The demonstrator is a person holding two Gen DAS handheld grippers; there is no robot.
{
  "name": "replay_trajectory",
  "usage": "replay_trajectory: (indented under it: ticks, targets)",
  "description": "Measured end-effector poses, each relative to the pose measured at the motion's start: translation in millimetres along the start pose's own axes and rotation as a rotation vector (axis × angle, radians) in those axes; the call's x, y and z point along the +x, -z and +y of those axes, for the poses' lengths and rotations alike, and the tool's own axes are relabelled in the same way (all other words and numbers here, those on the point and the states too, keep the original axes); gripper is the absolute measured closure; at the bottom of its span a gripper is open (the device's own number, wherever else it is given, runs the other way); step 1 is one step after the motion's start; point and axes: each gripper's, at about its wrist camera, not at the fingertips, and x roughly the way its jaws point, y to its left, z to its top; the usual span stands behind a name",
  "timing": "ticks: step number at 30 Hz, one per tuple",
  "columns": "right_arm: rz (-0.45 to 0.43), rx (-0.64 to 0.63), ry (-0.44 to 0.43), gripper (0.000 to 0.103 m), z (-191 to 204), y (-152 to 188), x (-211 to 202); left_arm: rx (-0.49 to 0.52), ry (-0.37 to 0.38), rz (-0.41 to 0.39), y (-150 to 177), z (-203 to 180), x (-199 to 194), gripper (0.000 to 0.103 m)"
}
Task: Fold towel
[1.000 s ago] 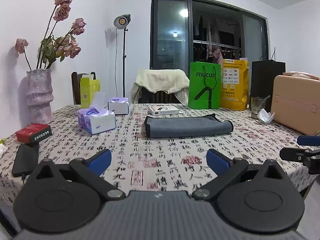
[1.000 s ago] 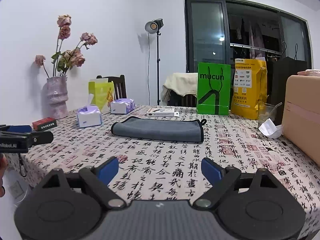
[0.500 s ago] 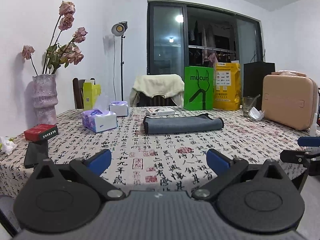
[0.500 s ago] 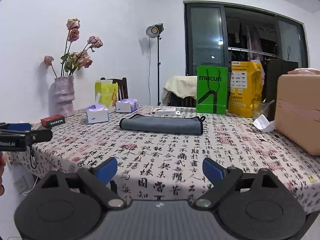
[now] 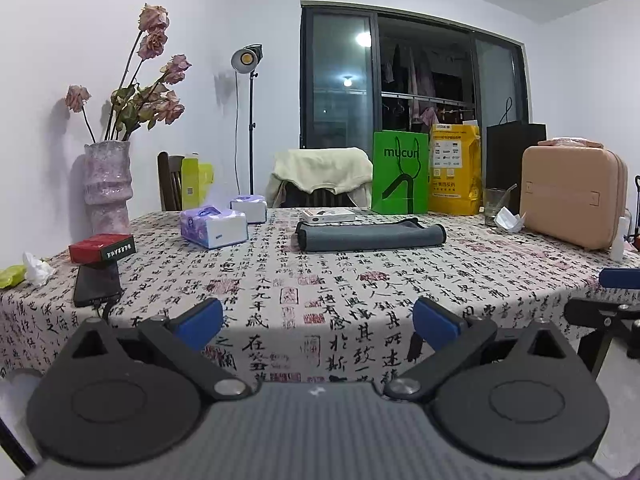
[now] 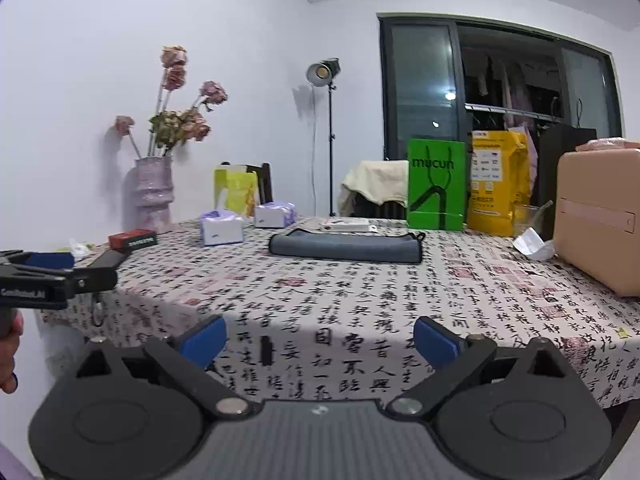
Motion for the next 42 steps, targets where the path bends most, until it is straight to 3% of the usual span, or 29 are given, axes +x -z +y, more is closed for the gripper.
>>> replay_trajectory:
  ticks: [23, 42]
  targets:
    - [0.027, 0.000, -0.066, 0.000, 36, 23, -51, -0.030, 0.056, 0.052, 24, -16, -38, 0.000]
    - [0.102, 0.061, -0.027, 0.000, 35, 26, -67, 0.046, 0.013, 0.049, 27, -29, -56, 0.000]
